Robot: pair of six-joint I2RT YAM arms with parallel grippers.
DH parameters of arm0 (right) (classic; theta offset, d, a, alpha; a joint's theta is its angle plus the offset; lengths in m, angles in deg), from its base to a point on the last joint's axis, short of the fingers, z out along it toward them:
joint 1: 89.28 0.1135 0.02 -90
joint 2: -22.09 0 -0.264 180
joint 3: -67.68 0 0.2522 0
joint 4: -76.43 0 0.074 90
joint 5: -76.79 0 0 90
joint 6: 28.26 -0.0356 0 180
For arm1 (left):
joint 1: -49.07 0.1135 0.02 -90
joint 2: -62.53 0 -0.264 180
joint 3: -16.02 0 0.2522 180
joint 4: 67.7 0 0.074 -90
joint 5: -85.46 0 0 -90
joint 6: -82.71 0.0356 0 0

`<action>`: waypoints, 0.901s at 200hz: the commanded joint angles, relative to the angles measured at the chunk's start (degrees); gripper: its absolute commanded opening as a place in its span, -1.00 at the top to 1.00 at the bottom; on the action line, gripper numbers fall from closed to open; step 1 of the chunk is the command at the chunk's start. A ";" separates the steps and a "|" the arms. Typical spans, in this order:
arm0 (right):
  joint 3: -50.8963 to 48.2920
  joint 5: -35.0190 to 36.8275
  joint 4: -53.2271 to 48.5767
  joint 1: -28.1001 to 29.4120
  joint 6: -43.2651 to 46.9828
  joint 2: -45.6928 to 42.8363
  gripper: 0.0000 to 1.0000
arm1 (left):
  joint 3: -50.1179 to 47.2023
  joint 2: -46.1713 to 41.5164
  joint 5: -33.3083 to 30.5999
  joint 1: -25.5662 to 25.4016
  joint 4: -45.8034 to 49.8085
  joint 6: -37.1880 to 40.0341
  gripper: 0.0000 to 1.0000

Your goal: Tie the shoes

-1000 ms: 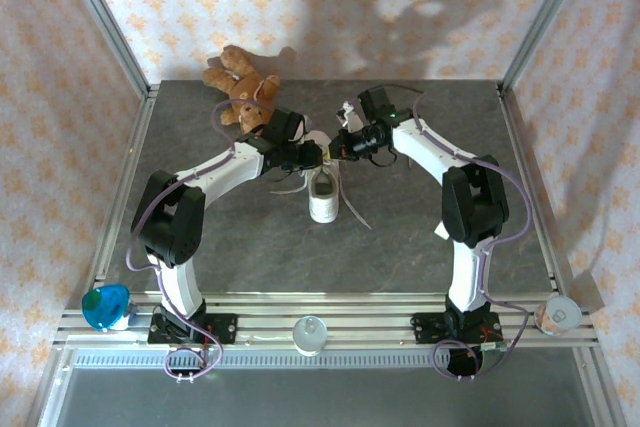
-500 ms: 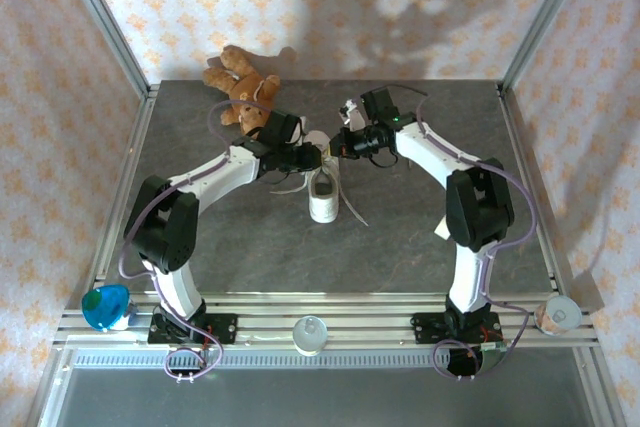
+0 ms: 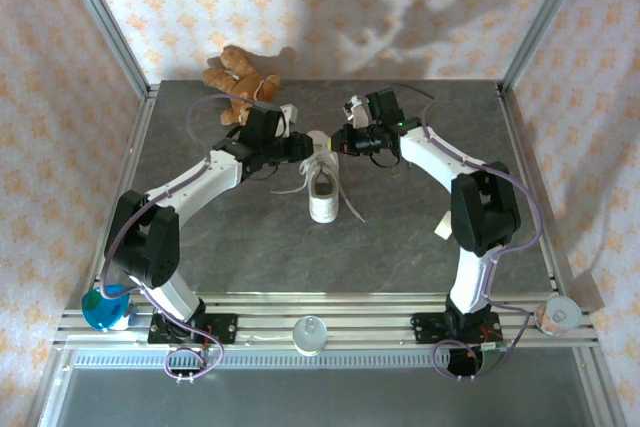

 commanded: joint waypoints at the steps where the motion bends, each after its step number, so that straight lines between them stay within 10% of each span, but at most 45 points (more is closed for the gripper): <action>1: -0.62 -0.77 1.93 -0.35 -0.71 -1.74 1.00 | -1.17 -1.42 1.22 0.35 -2.67 1.95 0.38; 180: -2.55 2.88 4.79 -0.48 4.29 -3.55 1.00 | -9.16 5.52 19.83 9.66 -25.39 25.02 0.18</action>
